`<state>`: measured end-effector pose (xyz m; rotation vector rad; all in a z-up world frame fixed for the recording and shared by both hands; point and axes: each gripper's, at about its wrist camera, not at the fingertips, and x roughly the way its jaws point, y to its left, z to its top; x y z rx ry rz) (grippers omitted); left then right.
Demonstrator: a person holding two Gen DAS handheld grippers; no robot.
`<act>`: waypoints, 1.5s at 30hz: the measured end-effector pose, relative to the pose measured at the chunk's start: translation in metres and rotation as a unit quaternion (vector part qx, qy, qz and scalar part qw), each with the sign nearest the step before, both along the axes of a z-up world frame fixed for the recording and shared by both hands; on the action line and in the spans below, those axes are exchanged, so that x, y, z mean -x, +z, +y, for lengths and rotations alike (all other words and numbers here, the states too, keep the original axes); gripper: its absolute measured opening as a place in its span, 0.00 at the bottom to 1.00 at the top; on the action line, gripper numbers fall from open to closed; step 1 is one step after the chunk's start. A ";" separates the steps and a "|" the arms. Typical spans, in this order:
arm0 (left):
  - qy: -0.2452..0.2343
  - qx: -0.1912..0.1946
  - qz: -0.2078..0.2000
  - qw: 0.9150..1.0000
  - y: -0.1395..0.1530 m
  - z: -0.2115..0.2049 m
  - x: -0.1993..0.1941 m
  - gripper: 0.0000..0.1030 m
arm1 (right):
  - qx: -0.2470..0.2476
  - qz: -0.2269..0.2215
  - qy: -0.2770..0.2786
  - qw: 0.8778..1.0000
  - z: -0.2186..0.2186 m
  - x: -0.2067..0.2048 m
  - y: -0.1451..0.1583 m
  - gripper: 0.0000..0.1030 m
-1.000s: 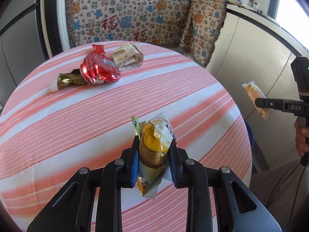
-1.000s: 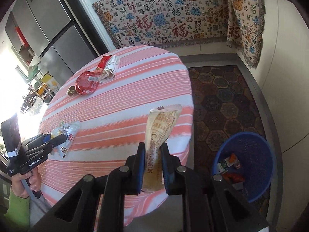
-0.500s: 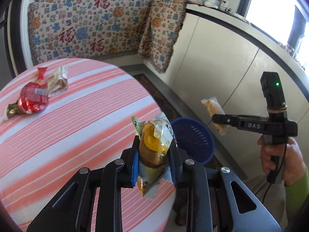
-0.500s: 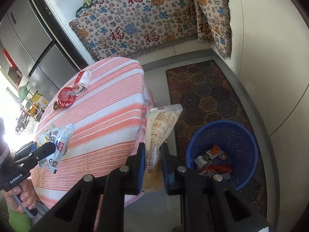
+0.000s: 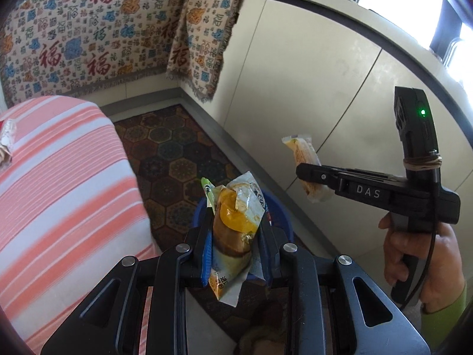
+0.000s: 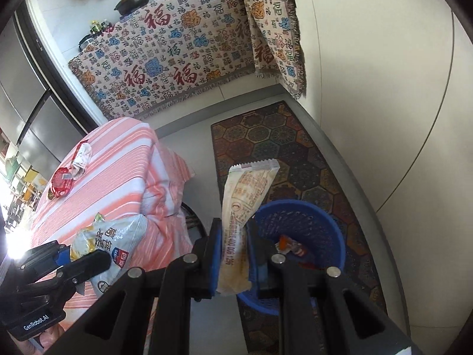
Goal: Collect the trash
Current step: 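Carry the snack bag and bread wrapper over the wastebasket, then open both tools to drop the items into the wastebasket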
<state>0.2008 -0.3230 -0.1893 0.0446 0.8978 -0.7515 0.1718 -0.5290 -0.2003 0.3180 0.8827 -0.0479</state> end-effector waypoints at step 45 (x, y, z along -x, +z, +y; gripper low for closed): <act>-0.060 -0.041 0.053 0.996 -0.085 -0.096 -0.044 0.47 | -0.027 0.056 -0.050 0.997 -0.071 -0.012 -0.058 0.54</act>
